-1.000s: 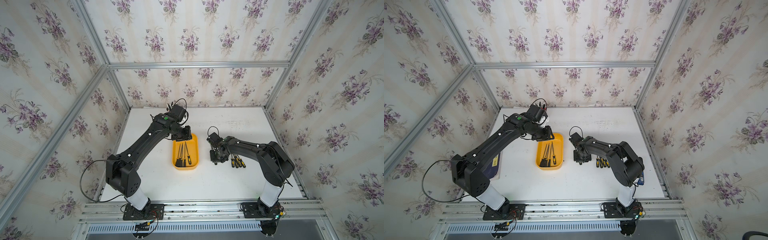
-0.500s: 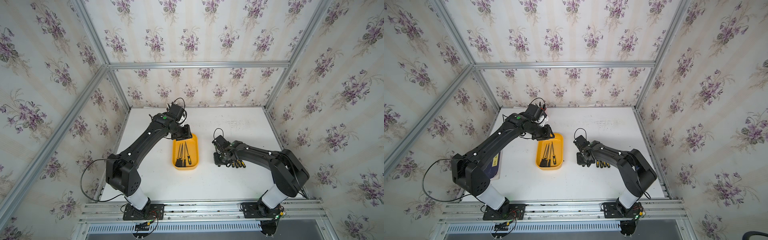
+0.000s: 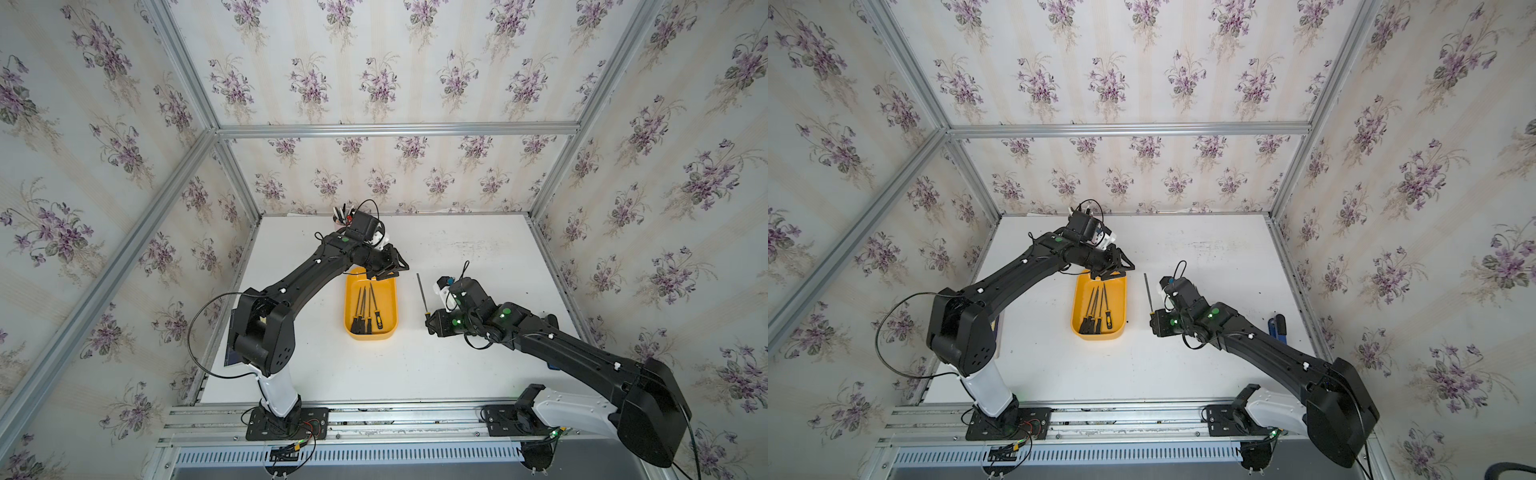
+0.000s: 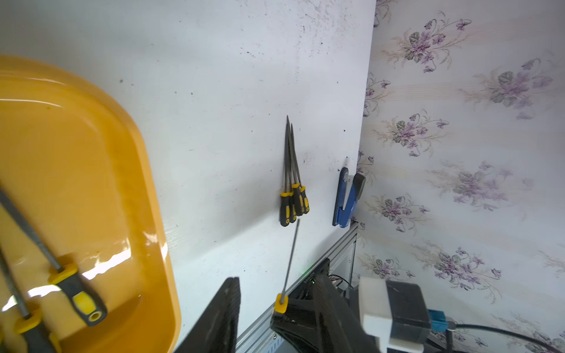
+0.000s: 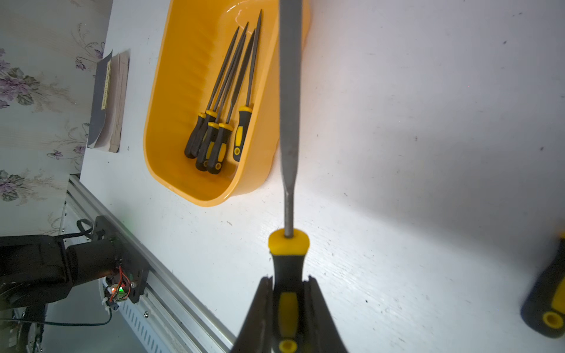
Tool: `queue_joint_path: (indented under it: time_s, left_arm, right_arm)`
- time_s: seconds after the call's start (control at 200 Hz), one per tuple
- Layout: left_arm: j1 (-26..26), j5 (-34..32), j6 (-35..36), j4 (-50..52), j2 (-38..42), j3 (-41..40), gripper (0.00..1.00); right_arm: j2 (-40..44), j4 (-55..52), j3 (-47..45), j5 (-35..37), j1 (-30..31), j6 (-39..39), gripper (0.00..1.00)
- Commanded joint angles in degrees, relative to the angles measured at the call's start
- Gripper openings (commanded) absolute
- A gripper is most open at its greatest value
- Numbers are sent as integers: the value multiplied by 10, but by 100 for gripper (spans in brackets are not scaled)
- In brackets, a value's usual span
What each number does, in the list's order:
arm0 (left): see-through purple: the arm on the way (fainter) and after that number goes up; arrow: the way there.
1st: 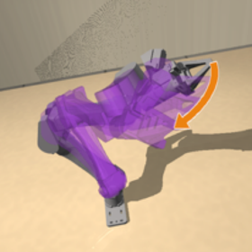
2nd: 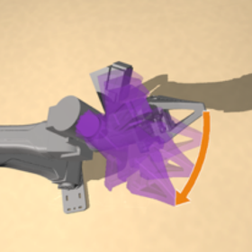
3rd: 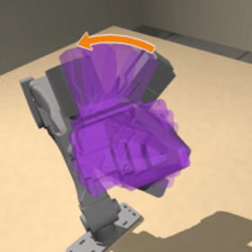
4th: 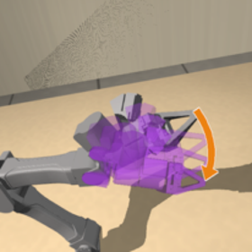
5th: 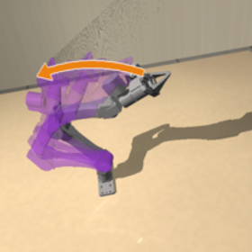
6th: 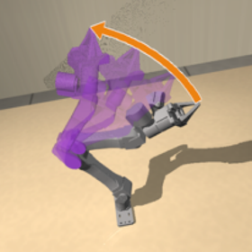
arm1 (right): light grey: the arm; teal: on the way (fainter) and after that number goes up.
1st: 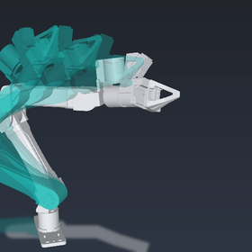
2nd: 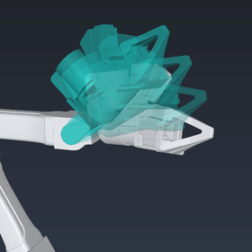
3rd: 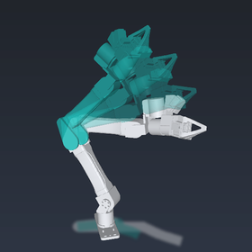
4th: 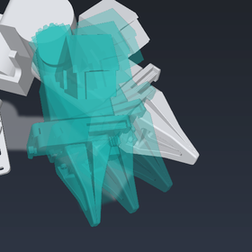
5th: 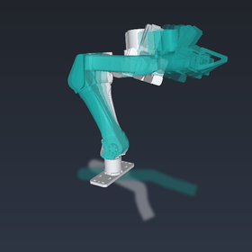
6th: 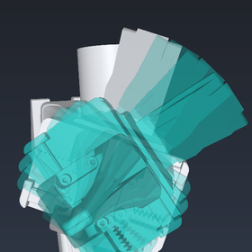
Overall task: Put the file tool into the storage box
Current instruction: Pick up the file tool from the center of the board.
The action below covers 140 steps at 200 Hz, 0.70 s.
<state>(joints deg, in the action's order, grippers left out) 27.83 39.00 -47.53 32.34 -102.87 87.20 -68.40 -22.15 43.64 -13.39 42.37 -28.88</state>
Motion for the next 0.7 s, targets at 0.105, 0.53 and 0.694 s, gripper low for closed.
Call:
queue_joint_path:
  time_s: [0.105, 0.53, 0.694]
  left_arm:
    - [19, 2, -31, -25, -20, 5, 43]
    - [37, -23, -5, 16, -46, 27, 37]
    - [39, -37, 9, 36, -60, 40, 29]
  right_arm:
    - [-3, 35, 4, -20, 3, -12, 7]
    - [-23, 53, 7, -38, 3, -15, 7]
    - [-26, 60, 6, -45, 4, -18, 8]
